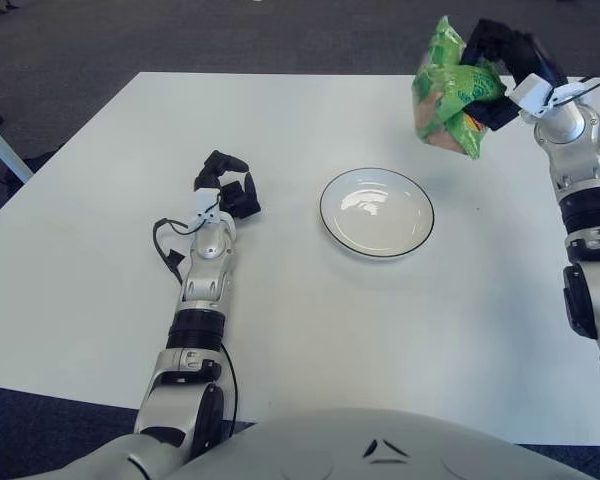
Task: Put the snack into the plate.
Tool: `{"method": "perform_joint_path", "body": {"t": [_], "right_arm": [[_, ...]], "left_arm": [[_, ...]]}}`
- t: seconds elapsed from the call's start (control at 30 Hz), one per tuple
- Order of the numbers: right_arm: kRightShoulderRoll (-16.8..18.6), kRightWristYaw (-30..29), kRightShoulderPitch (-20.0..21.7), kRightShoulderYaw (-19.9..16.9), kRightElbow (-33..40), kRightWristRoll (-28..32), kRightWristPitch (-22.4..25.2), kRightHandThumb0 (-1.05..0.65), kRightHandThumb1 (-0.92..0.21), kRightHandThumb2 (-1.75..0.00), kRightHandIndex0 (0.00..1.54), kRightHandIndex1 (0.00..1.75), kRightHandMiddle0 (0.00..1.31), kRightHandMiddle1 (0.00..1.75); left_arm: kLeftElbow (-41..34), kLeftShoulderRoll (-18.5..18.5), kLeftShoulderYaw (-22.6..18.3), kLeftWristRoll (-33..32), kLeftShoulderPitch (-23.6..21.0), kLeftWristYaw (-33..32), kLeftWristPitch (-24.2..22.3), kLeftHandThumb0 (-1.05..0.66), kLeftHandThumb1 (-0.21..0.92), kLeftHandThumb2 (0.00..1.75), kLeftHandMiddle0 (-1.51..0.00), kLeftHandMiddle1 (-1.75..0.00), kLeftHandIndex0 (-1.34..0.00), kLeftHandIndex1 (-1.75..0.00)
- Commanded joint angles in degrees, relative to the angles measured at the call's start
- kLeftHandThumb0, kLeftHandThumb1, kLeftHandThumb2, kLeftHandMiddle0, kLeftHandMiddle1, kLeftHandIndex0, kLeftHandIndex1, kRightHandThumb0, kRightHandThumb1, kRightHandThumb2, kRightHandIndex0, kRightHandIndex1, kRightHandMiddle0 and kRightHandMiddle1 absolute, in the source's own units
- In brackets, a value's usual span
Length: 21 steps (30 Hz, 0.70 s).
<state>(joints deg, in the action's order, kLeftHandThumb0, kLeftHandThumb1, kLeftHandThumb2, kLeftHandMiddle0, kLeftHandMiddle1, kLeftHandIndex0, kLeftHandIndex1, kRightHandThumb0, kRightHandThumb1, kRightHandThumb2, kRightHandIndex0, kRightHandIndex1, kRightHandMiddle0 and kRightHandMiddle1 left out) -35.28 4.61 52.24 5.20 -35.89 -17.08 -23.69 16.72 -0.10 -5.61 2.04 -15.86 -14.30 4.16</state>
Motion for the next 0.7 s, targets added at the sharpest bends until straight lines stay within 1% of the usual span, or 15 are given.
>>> {"method": "perform_joint_path", "body": {"t": [0.0, 0.17, 0.33, 0.57, 0.67], "right_arm": [[1.3, 2.3, -1.2, -1.5, 3.4, 3.1, -0.1, 0.0, 0.06, -1.74, 0.87, 1.74, 0.68, 1.74], [1.8, 4.3, -1.6, -2.2, 4.5, 4.7, -0.3, 0.0, 0.06, -1.75, 0.87, 1.75, 0.7, 1.73], [3.5, 5.9, -2.7, -2.1, 6.3, 5.9, -0.8, 0.0, 0.07, -1.75, 0.87, 1.75, 0.71, 1.73], [4.4, 7.0, -3.5, -2.3, 7.8, 5.8, -0.7, 0.0, 0.07, -1.75, 0.87, 1.75, 0.71, 1.72], [5.3, 8.2, -4.5, -2.2, 9.6, 6.5, 0.1, 0.0, 0.07, -1.75, 0.87, 1.75, 0.71, 1.72]], "left_arm": [[5.2, -2.7, 0.5, -0.3, 7.6, -0.2, -0.2, -0.48, 0.3, 1.34, -1.29, -1.75, -0.63, -1.75], [5.2, -3.0, 0.5, -0.3, 7.6, -0.4, -0.1, -0.49, 0.29, 1.35, -1.29, -1.75, -0.63, -1.75], [5.3, -3.1, 0.4, -0.4, 7.6, -0.5, -0.1, -0.48, 0.3, 1.33, -1.28, -1.75, -0.62, -1.75], [6.1, -3.2, 0.4, -0.6, 7.3, -0.4, 0.8, -0.48, 0.31, 1.32, -1.28, -1.75, -0.61, -1.75], [6.5, -3.0, 0.4, -0.9, 7.3, 0.2, 1.5, -0.48, 0.31, 1.32, -1.28, -1.75, -0.61, -1.75]]}}
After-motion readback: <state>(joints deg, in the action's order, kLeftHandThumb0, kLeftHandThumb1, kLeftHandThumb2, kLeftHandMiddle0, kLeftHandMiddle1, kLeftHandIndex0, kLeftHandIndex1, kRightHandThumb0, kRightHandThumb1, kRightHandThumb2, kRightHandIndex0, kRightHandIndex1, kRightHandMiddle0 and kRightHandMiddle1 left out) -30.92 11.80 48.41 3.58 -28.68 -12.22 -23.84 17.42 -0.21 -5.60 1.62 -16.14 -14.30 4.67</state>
